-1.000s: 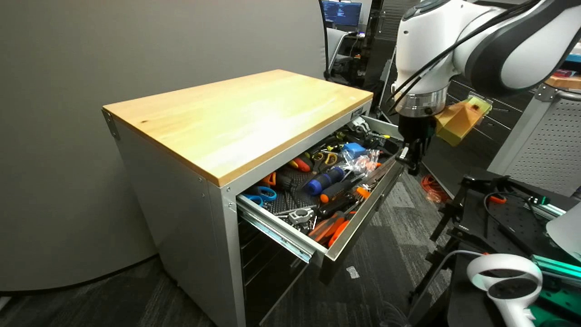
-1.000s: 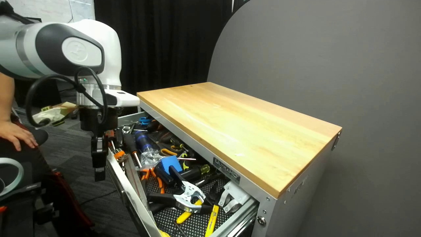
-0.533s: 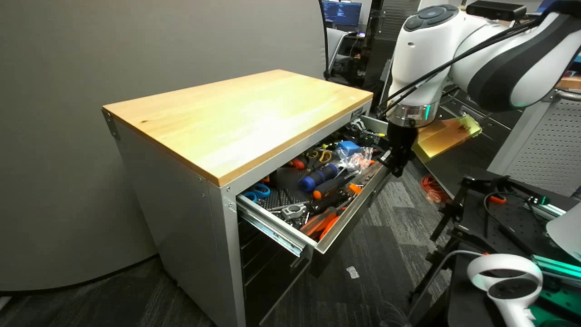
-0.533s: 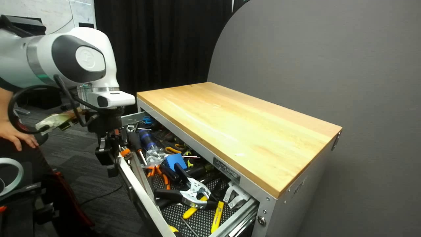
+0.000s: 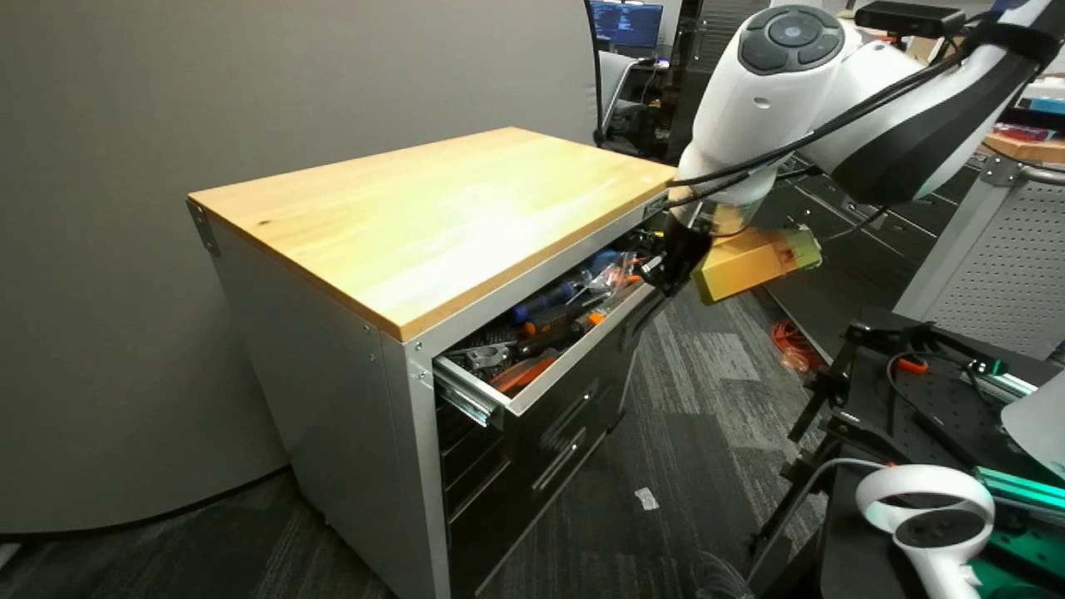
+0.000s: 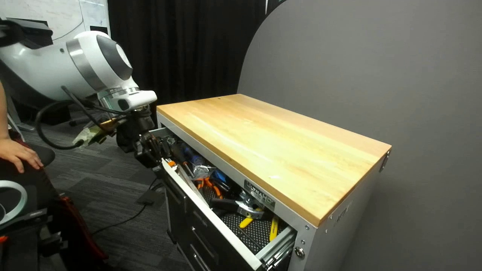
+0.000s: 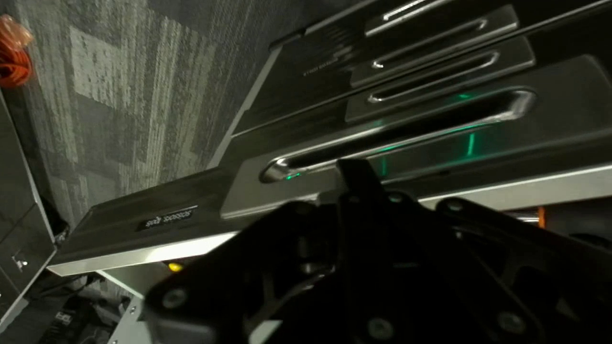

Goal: Put the black screwdriver inside the topmost drawer then close the drawer

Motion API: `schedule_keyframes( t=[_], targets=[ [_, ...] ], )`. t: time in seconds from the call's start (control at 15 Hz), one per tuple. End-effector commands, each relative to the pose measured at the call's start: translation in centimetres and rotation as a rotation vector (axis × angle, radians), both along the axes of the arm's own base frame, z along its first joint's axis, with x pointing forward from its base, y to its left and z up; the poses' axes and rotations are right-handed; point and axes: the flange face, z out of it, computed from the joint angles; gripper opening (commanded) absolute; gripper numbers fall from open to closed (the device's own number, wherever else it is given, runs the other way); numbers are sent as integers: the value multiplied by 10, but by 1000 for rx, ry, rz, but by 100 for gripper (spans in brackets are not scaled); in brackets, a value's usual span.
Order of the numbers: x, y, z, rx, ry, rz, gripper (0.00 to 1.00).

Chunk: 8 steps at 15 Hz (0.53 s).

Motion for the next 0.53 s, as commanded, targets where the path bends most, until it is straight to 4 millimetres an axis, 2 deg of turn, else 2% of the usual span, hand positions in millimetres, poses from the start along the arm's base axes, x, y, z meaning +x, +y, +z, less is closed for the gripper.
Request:
schedule_keyframes(
  t=[0.0, 0.2, 0.47],
  targets=[
    [32, 28, -10, -5, -97, 58, 0],
    [45, 39, -23, -25, -125, 113, 0],
    [62, 56, -23, -65, -187, 214, 0]
  ],
)
